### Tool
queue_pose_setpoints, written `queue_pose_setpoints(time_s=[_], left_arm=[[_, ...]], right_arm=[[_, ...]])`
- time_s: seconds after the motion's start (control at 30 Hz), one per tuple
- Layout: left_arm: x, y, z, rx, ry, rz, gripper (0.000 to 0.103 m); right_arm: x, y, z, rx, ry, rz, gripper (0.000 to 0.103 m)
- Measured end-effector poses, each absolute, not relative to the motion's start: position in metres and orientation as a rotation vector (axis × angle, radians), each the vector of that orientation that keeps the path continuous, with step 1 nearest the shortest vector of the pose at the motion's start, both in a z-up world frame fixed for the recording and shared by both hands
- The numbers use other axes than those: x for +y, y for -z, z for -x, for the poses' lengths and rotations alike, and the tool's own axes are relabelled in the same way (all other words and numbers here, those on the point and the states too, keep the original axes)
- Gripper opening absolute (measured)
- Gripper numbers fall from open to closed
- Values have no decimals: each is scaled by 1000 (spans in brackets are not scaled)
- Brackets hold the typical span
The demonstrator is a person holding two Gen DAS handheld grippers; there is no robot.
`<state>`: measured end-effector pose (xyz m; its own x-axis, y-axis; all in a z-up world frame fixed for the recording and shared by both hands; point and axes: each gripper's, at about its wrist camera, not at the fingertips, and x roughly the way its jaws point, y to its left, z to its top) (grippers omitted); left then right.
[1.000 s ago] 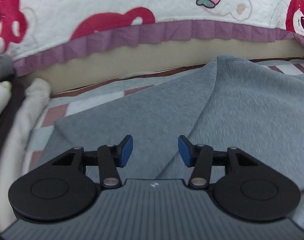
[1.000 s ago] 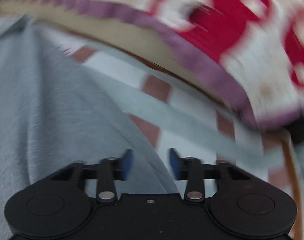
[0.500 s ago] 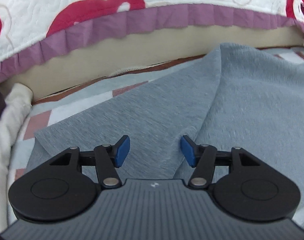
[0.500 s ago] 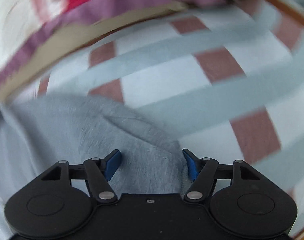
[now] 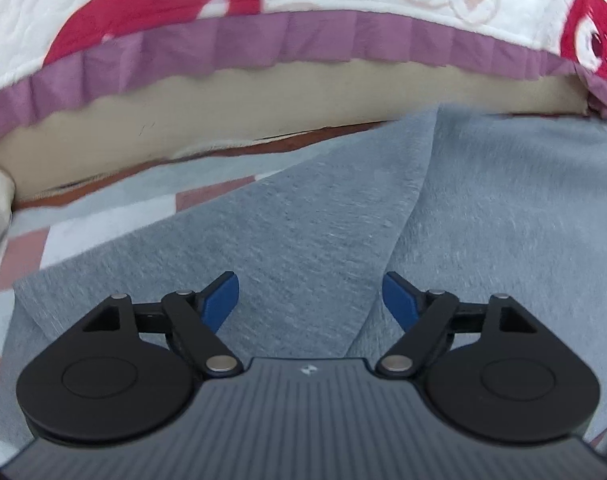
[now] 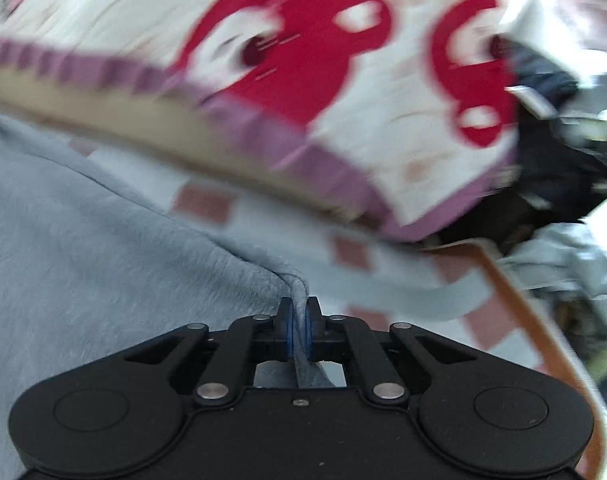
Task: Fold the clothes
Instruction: 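Grasp the sweatshirt edge with the right gripper while the left gripper grasps another edge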
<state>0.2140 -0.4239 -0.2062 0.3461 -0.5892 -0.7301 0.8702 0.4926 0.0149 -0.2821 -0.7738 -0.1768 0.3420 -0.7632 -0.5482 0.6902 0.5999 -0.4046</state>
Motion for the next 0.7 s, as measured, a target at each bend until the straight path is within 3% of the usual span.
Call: queue_pose_setpoints(time_s=[0.2, 0.23, 0.27, 0.3, 0.33, 0.7], left_arm=[[-442, 215, -196, 620, 913, -652, 85], [-444, 215, -195, 615, 901, -658, 78], [-446, 213, -195, 607, 887, -659, 62], [-447, 211, -196, 602, 868, -660, 11], [-449, 209, -198, 601, 845, -662, 4], [-405, 99, -185, 229, 678, -480, 4]], right_arm=[[-798, 185, 272, 825, 968, 72, 5], [-800, 187, 271, 828, 973, 65, 6], [-802, 189, 270, 831, 980, 55, 6], [-804, 191, 267, 835, 981, 48, 6], [-806, 193, 264, 840, 981, 42, 6], [-796, 167, 282, 761, 934, 32, 6]])
